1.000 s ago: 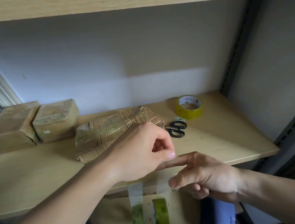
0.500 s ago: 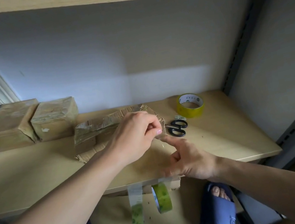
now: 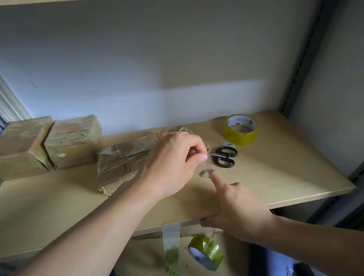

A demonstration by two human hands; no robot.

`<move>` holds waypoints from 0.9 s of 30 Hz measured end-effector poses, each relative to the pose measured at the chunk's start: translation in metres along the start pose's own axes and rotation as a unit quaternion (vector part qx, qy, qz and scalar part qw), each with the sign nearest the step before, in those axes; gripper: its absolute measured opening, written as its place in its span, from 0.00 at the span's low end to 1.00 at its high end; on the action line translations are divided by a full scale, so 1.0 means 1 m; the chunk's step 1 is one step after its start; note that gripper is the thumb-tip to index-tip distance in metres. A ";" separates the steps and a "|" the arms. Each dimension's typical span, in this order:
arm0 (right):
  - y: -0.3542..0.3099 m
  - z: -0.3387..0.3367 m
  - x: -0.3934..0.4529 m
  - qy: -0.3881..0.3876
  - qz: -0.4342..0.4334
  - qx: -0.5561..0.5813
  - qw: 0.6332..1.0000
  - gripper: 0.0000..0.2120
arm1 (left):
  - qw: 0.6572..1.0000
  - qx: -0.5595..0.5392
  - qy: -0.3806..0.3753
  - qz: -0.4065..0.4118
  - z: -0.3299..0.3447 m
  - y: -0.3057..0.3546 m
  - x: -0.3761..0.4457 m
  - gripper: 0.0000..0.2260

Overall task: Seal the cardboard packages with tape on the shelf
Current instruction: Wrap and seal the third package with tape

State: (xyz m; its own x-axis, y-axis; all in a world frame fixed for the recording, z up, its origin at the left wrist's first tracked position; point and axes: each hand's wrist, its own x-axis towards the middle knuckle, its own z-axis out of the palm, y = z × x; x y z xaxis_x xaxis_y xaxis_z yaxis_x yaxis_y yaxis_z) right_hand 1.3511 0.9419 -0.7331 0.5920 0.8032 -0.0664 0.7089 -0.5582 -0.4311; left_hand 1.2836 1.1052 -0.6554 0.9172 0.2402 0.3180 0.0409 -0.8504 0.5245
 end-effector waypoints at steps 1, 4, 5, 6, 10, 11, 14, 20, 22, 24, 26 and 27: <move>0.001 -0.001 0.001 0.006 0.009 -0.024 1.000 0.47 | 1.000 0.000 -0.001 0.004 0.000 0.001 0.000 0.03; 0.004 -0.003 0.003 0.024 0.030 -0.071 0.997 0.47 | 1.000 0.004 -0.001 0.019 -0.001 0.004 -0.001 0.04; 0.005 -0.003 0.003 0.018 0.028 -0.081 0.996 0.46 | 1.000 0.006 -0.001 0.021 -0.001 0.005 -0.002 0.04; 0.007 -0.008 0.003 -0.007 0.022 -0.074 0.997 0.45 | 1.000 0.008 -0.002 0.022 -0.001 0.006 -0.002 0.04; 0.032 -0.049 0.023 -0.171 -0.060 0.130 0.975 0.16 | 1.000 0.001 -0.008 0.025 -0.005 0.008 -0.006 0.04; 0.041 -0.057 0.034 -0.127 -0.063 0.137 0.980 0.11 | 1.000 0.000 -0.008 0.028 -0.006 0.008 -0.007 0.04; 0.063 -0.062 0.067 0.066 -0.017 0.026 0.997 0.08 | 1.000 0.001 -0.011 0.027 -0.007 0.007 -0.005 0.05; 0.053 -0.048 0.095 0.026 0.080 -0.165 0.983 0.11 | 1.000 0.011 -0.004 0.022 -0.007 0.007 -0.003 0.05; 0.049 -0.050 0.095 0.010 0.084 -0.183 0.979 0.08 | 1.000 0.013 -0.006 0.022 -0.008 0.006 -0.003 0.05; 0.052 -0.059 0.089 -0.017 0.079 -0.196 0.977 0.04 | 1.000 0.010 -0.006 0.024 -0.007 0.004 -0.003 0.05; 0.058 -0.072 0.076 -0.049 0.072 -0.185 0.979 0.07 | 1.000 0.010 -0.006 0.023 -0.006 0.002 -0.003 0.05; 0.062 -0.081 0.068 -0.055 0.069 -0.173 0.981 0.07 | 1.000 0.012 -0.003 0.024 -0.006 0.000 -0.003 0.05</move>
State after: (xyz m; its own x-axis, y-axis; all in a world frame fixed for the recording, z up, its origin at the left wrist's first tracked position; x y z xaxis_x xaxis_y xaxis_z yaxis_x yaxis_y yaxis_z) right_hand 1.4665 0.9452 -0.6912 0.6599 0.7219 -0.2083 0.7237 -0.6852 -0.0820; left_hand 1.2782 1.1070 -0.6512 0.9208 0.1964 0.3369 0.0065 -0.8715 0.4904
